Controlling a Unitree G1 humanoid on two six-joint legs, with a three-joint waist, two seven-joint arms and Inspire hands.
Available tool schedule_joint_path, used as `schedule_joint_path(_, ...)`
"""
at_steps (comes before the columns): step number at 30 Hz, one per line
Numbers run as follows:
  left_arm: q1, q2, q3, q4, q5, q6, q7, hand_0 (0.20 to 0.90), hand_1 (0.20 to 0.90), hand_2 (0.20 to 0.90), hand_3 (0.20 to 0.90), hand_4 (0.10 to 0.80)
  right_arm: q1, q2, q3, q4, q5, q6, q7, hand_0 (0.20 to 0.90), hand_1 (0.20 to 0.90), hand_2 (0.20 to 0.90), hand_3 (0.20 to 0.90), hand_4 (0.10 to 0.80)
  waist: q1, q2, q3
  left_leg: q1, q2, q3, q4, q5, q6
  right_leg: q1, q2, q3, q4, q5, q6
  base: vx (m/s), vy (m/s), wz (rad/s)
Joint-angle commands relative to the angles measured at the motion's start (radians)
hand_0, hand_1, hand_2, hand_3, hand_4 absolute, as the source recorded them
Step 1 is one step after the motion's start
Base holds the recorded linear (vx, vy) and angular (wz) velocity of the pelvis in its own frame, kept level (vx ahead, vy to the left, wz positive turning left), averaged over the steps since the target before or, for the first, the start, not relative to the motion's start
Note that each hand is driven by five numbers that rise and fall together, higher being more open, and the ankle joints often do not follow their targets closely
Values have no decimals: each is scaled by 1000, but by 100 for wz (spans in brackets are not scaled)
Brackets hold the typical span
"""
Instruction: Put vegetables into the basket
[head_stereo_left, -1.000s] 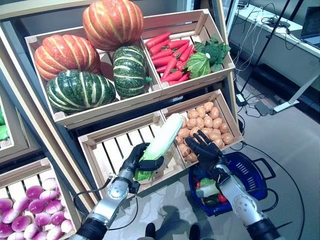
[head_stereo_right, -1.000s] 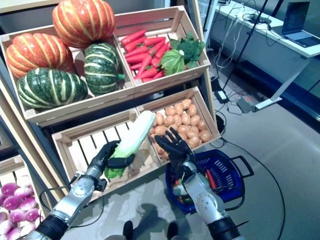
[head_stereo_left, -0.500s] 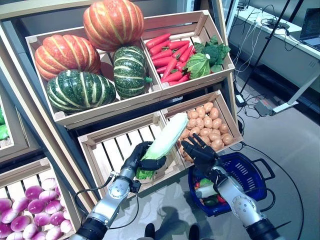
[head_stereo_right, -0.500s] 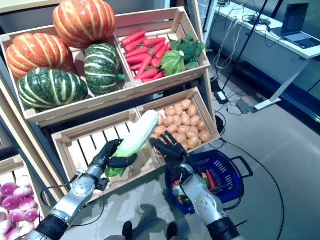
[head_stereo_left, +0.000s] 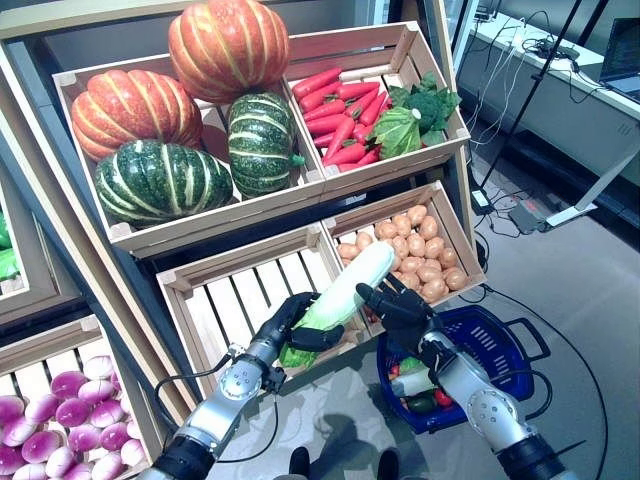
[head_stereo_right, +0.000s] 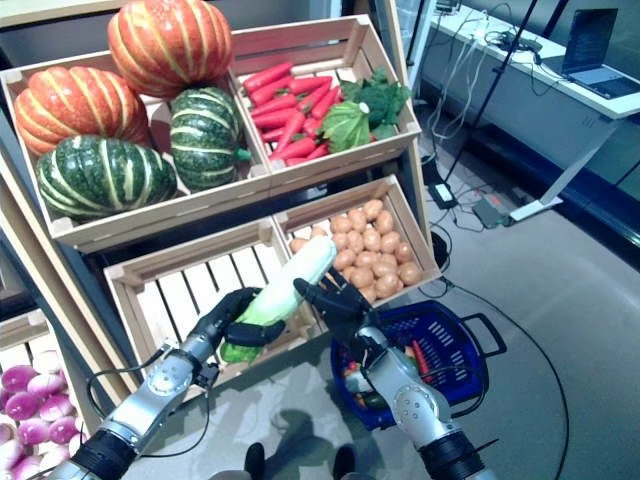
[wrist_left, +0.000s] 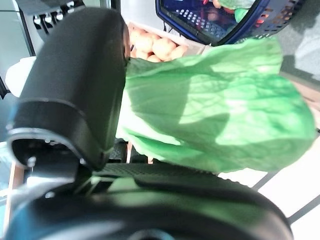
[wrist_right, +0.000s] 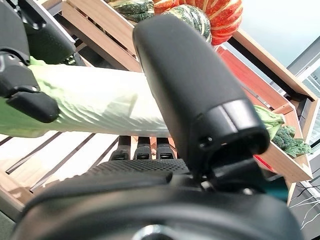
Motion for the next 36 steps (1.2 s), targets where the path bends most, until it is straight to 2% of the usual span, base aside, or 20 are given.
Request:
schedule_joint_path(1, -147, 29, -46, -36, -25, -122, -36, 300, 300, 300, 300, 400, -162, 42, 3, -48, 84, -48, 130, 900, 900, 900, 900, 800, 10, -29, -77, 15, -29, -18, 2, -90, -8, 51, -60, -22, 2, -9, 60, 0, 0, 0)
schedule_joint_path(20, -174, 36, -94, -21, 3, -165, -142, 300, 300, 300, 300, 400, -236, 95, -5, -6, 112, -67, 167, 900, 900, 900, 900, 800, 11, -24, -93, 21, -25, -13, 2, -97, -8, 50, -64, -10, 2, -12, 64, -4, -1, -1)
schedule_joint_path(21, -174, 39, -95, -24, 8, -168, -151, 300, 300, 300, 300, 400, -233, 95, -5, -6, 116, -64, 173, 766, 766, 766, 766, 711, 11, -23, -94, 20, -24, -13, 2, -96, -8, 50, -65, -9, 2, -12, 65, 0, 0, 0)
schedule_joint_path(23, -174, 43, -100, -23, 28, -178, -156, 300, 300, 300, 300, 400, -232, 97, -6, -3, 120, -59, 174, 300, 300, 300, 300, 400, 10, -23, -95, 20, -23, -13, 2, -96, -9, 49, -65, -7, 2, -12, 66, 0, 0, 0)
schedule_joint_path(36, -176, 49, -106, -28, 29, -176, -130, 300, 300, 300, 300, 400, -211, 105, -18, 14, 109, -71, 177, 300, 300, 300, 300, 400, 4, -24, -95, 8, -15, -11, 2, -87, -13, 40, -62, -3, 2, -11, 67, -21, -2, -1)
